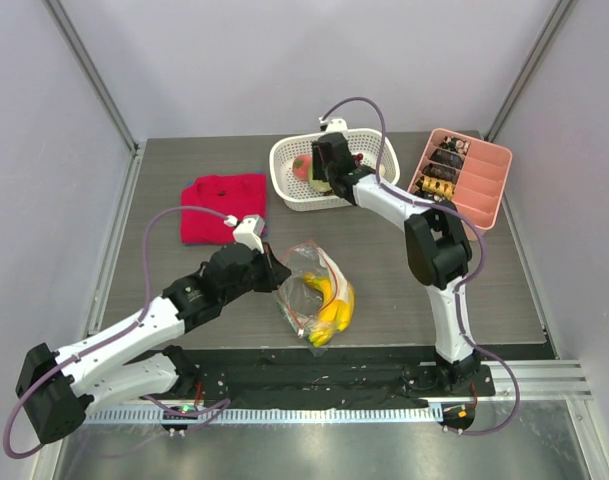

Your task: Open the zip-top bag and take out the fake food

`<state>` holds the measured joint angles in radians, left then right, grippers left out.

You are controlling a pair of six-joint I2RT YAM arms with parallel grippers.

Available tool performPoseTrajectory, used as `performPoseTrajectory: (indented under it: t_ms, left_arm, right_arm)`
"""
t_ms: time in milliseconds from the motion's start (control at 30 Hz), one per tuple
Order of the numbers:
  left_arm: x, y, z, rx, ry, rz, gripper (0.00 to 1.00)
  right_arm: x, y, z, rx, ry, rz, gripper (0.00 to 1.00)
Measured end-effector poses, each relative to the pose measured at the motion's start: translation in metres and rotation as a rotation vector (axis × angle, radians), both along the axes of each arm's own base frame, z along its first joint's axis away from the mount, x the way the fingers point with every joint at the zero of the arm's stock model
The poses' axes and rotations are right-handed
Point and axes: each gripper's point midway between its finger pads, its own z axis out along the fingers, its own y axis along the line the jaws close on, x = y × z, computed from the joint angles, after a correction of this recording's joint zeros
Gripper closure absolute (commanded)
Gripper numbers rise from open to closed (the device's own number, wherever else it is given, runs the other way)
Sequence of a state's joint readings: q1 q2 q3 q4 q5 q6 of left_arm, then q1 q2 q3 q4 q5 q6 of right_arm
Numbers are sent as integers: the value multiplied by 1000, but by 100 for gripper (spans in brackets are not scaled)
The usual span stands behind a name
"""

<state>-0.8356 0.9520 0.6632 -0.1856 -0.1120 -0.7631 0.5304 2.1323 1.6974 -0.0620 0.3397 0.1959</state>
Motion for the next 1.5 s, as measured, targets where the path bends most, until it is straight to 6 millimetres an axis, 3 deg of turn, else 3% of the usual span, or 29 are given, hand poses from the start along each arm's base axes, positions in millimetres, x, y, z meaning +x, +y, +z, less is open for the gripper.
performPoseTrajectory:
  t_ms: [133,233,400,500,567,667,733,867,900,967,1067,1233,1367,1500]
  left_arm:
    - [-1,1,-2,9,6,-1,100]
    - [0,0,-4,13,9,-1,100]
    - [0,0,-8,26,14,-4,100]
    - [1,-1,-11,35,18,-8,100]
    - [1,-2,-11,36,21,-12,100]
    - [1,-5,-11,31,25,-23,100]
    - [0,-8,-11,25,26,-33,100]
    - [0,-15,-7,7,29,-58,100]
    - [0,-16,-5,1,28,-63,100]
    - [0,-21,-2,-12,28,-75,100]
    - [2,-30,1,-38,30,-98,100]
    - [4,-48,-3,-67,59,-129,100]
    - [2,-54,-4,-76,67,-144,100]
    - [1,-56,-1,-88,65,-144,100]
  right_arm:
    - [13,11,5,1,1,16,20]
    - [18,15,10,-10,12,19,1]
    - [12,7,16,-47,52,-3,1]
    - [-6,-4,20,-74,96,-24,1]
    - [-30,-17,31,-90,123,-46,1]
    - [-84,-28,66,-89,121,-42,8]
    - [-128,-25,93,-70,90,-2,16]
    - [-237,4,149,7,22,191,34]
    - [-261,9,158,34,17,243,44]
    - [-292,5,164,73,31,299,52]
    - [-312,-9,149,99,78,314,64]
    - [-339,-8,80,45,225,373,65]
    - [-342,-3,41,-18,300,381,69]
    - [-338,6,21,-39,325,385,80]
